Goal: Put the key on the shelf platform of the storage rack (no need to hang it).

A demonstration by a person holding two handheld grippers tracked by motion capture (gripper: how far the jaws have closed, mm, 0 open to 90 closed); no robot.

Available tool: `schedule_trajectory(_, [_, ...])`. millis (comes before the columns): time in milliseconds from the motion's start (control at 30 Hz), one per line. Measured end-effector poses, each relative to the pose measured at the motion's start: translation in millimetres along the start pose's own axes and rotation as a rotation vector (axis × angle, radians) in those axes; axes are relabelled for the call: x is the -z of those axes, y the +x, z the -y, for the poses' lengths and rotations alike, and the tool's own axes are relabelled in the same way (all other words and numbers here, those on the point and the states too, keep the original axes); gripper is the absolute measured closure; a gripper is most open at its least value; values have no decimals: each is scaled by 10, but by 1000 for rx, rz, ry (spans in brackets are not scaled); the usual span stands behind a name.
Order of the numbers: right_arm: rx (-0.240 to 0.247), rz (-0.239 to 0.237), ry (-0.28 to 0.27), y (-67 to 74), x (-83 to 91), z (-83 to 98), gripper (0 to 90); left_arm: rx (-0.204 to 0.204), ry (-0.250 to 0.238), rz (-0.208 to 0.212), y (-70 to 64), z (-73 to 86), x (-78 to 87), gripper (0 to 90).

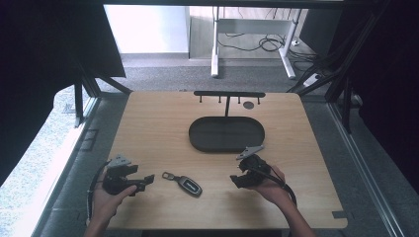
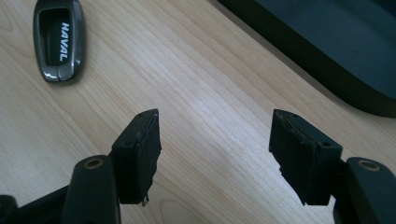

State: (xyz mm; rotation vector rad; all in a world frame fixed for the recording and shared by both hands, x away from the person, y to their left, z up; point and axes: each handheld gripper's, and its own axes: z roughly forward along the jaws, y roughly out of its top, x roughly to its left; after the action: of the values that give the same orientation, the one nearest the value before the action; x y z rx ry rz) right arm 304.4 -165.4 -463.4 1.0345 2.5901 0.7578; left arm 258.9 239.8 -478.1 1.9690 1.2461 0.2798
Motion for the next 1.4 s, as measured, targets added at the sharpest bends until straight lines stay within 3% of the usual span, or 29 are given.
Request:
schedule_trajectory(500, [77,-26,38,220,-131,-178,329,-5,10,10,-18,3,-23,215])
schedule_trajectory(1000, [114,-58,37,400,-230,-345,328,-15,17,19,-43,0,-37,215])
schedule_trajectory(1400, [166,-96,67,613,-350,-470,327,-14,15,25,-38,-3,-28,215])
